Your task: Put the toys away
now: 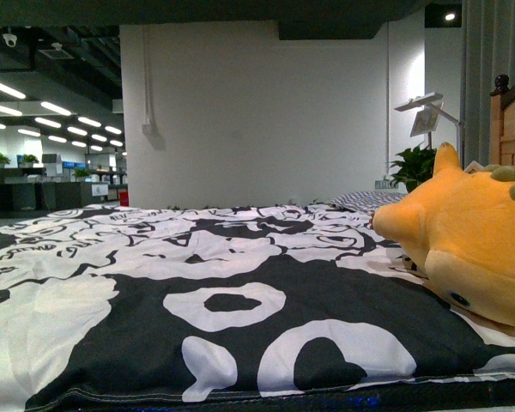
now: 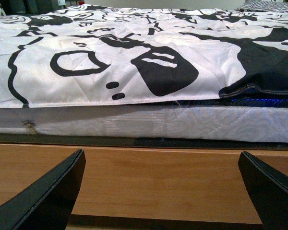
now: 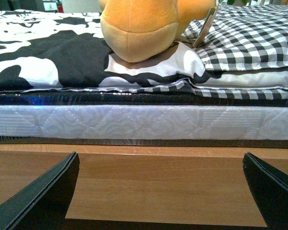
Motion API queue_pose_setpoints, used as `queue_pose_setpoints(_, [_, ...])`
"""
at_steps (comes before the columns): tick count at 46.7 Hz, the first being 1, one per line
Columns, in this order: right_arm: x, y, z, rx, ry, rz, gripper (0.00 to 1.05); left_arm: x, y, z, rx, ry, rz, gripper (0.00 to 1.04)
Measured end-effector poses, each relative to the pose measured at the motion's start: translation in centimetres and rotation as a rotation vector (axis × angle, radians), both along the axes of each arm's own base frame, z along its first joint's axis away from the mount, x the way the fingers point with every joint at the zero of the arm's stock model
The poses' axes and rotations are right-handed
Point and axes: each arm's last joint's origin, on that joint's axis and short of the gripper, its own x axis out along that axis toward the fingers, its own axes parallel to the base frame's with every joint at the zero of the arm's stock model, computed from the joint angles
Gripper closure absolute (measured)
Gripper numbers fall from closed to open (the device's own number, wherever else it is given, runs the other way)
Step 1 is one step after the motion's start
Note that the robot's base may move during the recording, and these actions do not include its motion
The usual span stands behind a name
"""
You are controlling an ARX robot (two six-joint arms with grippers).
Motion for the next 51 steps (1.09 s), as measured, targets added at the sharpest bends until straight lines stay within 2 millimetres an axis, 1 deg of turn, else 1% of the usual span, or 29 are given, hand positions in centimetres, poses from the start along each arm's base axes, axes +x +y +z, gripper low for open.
queue_pose_setpoints(7, [0.0,0.0,0.0,0.000,0.000,0.000,0.00,0.0,0.0,0.0,0.000,0.000,0.001,0.06])
queue_pose_setpoints(9, [0.1,0.0,0.2,0.033,-0.018,0.073,0.00,0.0,0.0,0.0,0.000,0.000,0.002,0.06])
queue_pose_setpoints(11, [0.3,-0.5,0.8,0.101,-0.056,0.176,0.00,0.0,0.0,0.0,0.000,0.000,0.002,0.06])
queue_pose_setpoints(13, [0.5,-1.1,1.2,0.160,-0.067,0.209,0.00,0.0,0.0,0.0,0.000,0.000,0.002,0.06])
queue_pose_setpoints(17, [1.2,-2.3,2.8,0.206,-0.100,0.214,0.00,0.0,0.0,0.0,0.000,0.000,0.002,0.06])
queue_pose_setpoints(20, [2.0,-2.9,4.6,0.210,-0.142,0.201,0.00,0.0,0.0,0.0,0.000,0.000,0.002,0.06])
queue_pose_setpoints(24, [3.6,-3.5,7.0,0.201,-0.189,0.198,0.00,0.0,0.0,0.0,0.000,0.000,0.002,0.06])
queue_pose_setpoints(28, [6.0,-3.7,9.2,0.202,-0.208,0.198,0.00,0.0,0.0,0.0,0.000,0.000,0.002,0.06])
queue_pose_setpoints(32, [8.3,-3.3,10.9,0.194,-0.206,0.200,0.00,0.0,0.0,0.0,0.000,0.000,0.002,0.06])
queue_pose_setpoints(34, [9.7,-2.9,12.0,0.181,-0.212,0.202,0.00,0.0,0.0,0.0,0.000,0.000,0.002,0.06])
queue_pose_setpoints(37, [11.3,-2.5,13.2,0.160,-0.221,0.199,0.00,0.0,0.0,0.0,0.000,0.000,0.002,0.06])
queue_pose_setpoints(38, [11.5,-2.4,13.4,0.156,-0.223,0.197,0.00,0.0,0.0,0.0,0.000,0.000,0.002,0.06])
queue_pose_setpoints(42, [13.6,-2.0,14.6,0.128,-0.229,0.181,0.00,0.0,0.0,0.0,0.000,0.000,0.002,0.06])
queue_pose_setpoints(46, [15.5,-1.7,15.2,0.097,-0.222,0.150,0.00,0.0,0.0,0.0,0.000,0.000,0.002,0.06])
queue_pose_setpoints(51, [17.6,-1.6,15.4,0.060,-0.196,0.103,0.00,0.0,0.0,0.0,0.000,0.000,0.002,0.06])
